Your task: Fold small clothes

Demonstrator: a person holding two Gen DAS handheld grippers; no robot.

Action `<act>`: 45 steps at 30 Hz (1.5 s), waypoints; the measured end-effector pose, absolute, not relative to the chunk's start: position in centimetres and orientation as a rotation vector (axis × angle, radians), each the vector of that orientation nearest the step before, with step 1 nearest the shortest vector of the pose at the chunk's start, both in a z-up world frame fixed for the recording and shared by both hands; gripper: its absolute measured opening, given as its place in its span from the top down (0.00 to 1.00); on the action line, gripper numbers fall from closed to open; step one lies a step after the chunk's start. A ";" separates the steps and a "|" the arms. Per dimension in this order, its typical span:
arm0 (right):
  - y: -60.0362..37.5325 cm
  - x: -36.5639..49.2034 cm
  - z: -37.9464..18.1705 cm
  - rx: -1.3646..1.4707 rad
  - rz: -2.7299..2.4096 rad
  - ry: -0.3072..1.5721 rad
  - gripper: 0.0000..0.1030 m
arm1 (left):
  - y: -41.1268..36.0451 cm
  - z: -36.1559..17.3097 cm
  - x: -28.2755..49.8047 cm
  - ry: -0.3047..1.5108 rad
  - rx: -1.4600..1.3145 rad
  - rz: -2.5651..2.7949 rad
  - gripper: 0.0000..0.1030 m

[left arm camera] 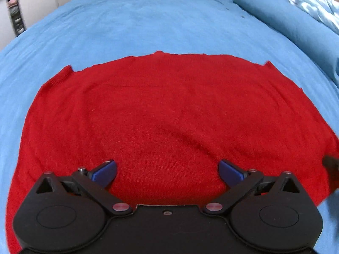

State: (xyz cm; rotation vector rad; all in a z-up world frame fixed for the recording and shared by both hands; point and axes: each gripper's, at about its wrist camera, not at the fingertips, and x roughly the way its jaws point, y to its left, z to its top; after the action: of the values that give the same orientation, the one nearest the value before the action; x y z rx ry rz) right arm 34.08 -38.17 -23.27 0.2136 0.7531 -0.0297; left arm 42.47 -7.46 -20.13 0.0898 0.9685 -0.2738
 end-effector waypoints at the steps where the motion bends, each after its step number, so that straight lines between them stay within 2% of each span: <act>1: -38.4 34.2 -22.8 0.261 -0.037 0.757 0.77 | -7.3 -19.8 42.3 0.973 0.084 -0.275 0.00; 7: -37.6 35.1 -16.1 0.456 0.043 0.629 0.79 | -2.8 -15.7 40.4 0.879 0.078 -0.195 0.00; 11: -31.4 37.8 -10.9 0.433 0.265 0.547 0.79 | 2.4 -13.3 37.7 0.833 0.063 -0.126 0.00; 14: -24.3 40.1 -9.5 0.372 0.498 0.552 0.79 | 5.7 -13.0 35.7 0.838 0.018 -0.082 0.00; 17: -16.9 42.9 -11.7 0.299 0.705 0.669 0.79 | 7.6 -14.3 34.2 0.868 0.001 -0.058 0.00; 20: -10.3 45.4 -17.0 0.184 0.783 0.860 0.79 | 8.4 -16.2 33.5 0.911 0.014 -0.037 0.00; 23: -7.8 46.1 -20.9 0.098 0.768 0.949 0.78 | 9.2 -17.3 33.0 0.932 0.002 -0.047 0.00; 26: -8.1 46.0 -20.6 0.120 0.793 0.935 0.66 | 9.7 -17.3 32.8 0.917 -0.018 -0.067 0.00; 28: -9.1 45.6 -19.4 0.138 0.802 0.904 0.32 | 9.9 -16.9 32.2 0.904 -0.048 -0.086 0.00; 31: -13.5 43.9 -16.3 0.192 0.730 0.762 0.20 | 10.5 -16.6 31.9 0.878 -0.097 -0.118 0.00; 33: -17.1 42.6 -15.4 0.224 0.614 0.693 0.16 | 10.8 -16.2 31.6 0.864 -0.130 -0.130 0.00; 36: -20.4 38.9 -15.9 0.180 0.451 0.646 0.15 | 11.1 -15.5 31.6 0.845 -0.181 -0.147 0.00; 45: -18.5 33.0 -23.6 0.036 0.251 0.709 0.17 | 9.8 -15.8 32.8 0.832 -0.187 -0.142 0.00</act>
State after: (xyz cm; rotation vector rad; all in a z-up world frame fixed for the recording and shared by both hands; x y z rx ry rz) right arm 32.99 -18.53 -23.58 0.0361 0.7089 0.2508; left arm 32.79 9.81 -15.75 -0.1866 0.8316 -0.1417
